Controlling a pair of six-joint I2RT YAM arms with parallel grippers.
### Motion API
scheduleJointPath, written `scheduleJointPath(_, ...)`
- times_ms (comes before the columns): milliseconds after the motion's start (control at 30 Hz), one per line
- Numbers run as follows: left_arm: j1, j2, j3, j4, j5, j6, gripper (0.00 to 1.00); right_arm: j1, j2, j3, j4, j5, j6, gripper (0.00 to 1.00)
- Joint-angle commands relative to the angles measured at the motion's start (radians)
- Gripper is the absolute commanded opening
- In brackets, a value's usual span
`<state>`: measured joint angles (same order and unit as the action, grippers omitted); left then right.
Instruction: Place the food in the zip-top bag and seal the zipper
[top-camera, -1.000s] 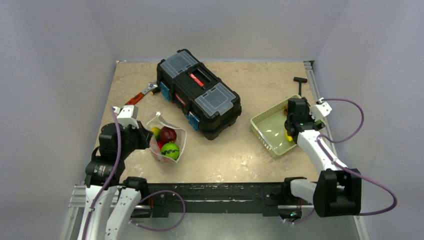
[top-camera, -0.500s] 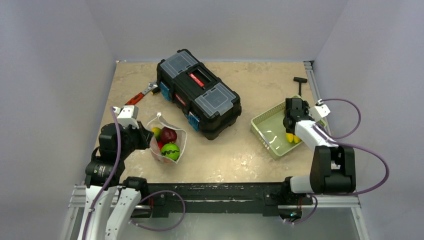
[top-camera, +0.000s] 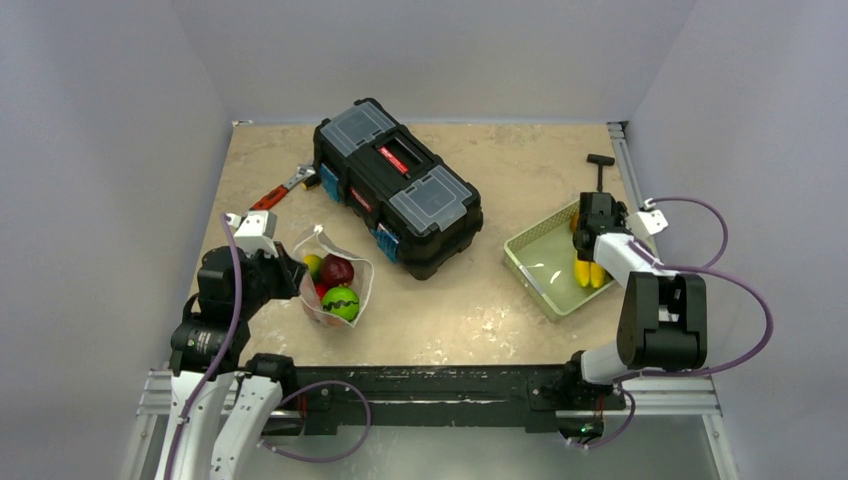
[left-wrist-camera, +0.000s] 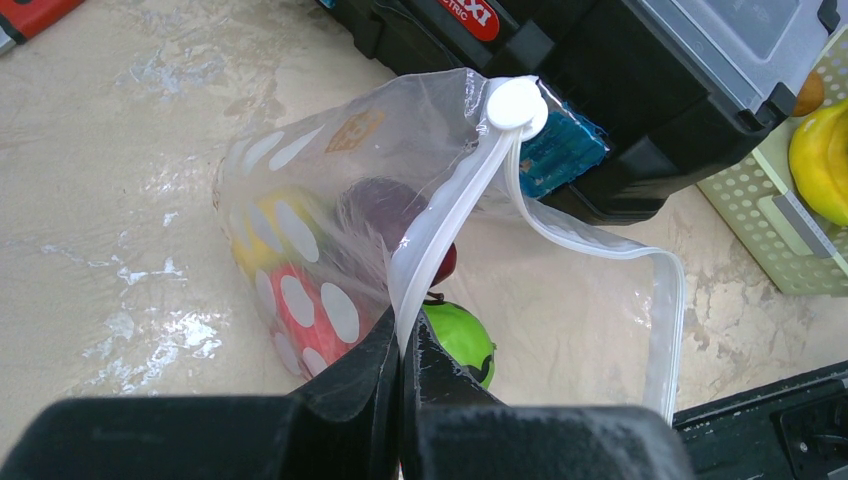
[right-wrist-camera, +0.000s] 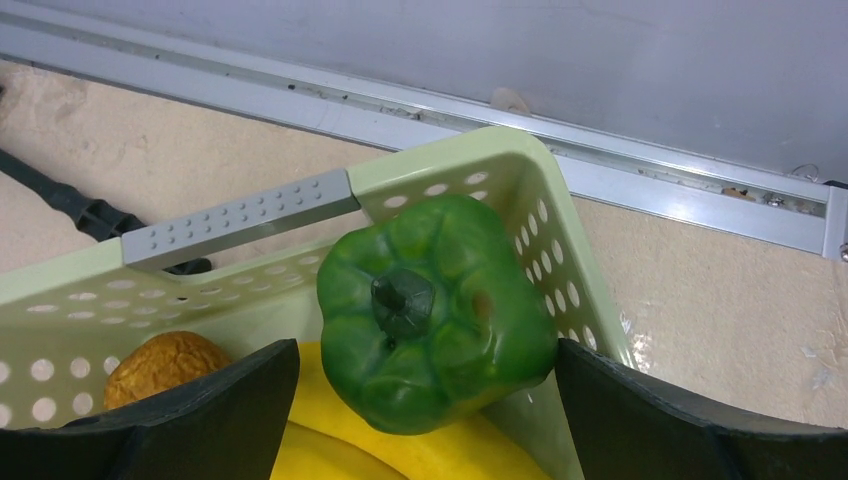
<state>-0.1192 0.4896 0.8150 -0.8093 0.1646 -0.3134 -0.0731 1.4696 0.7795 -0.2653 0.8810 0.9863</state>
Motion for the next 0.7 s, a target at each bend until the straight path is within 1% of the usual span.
scheduleJointPath(0,-0.004,-0.004,0.015,0.039,0.016,0.007,0.0,-0.016,0.02,0.026,0.049,0.018,0.004,0.98)
scheduleJointPath(33,-0.004,-0.004,0.015,0.039,0.016,0.007,0.0,-0.016,0.024,0.021,0.059,0.011,0.002,0.97)
scheduleJointPath(67,-0.004,-0.006,0.014,0.038,0.016,0.007,0.0,-0.016,0.03,0.017,0.068,0.002,-0.005,0.93)
scheduleJointPath(100,-0.004,-0.007,0.014,0.039,0.016,0.007,0.0,-0.016,0.035,0.017,0.07,-0.002,-0.007,0.87)
scheduleJointPath(133,-0.004,-0.007,0.013,0.04,0.015,0.007,0.0,-0.018,0.039,0.017,0.068,-0.004,-0.005,0.78)
scheduleJointPath(167,-0.004,-0.005,0.013,0.04,0.015,0.007,0.0,-0.017,0.041,0.017,0.066,-0.004,0.001,0.72)
scheduleJointPath(233,-0.004,-0.003,0.015,0.039,0.016,0.007,0.0,-0.017,0.041,0.014,0.069,-0.016,0.0,0.65)
scheduleJointPath(333,-0.004,-0.003,0.013,0.04,0.016,0.007,0.0,-0.017,0.025,0.014,0.065,-0.025,-0.012,0.51)
scheduleJointPath(567,-0.004,0.005,0.013,0.041,0.018,0.007,0.0,-0.017,-0.08,-0.018,0.098,-0.059,-0.052,0.31)
scheduleJointPath(667,-0.004,0.009,0.015,0.04,0.019,0.007,0.0,-0.017,-0.125,-0.032,0.116,-0.088,-0.073,0.17)
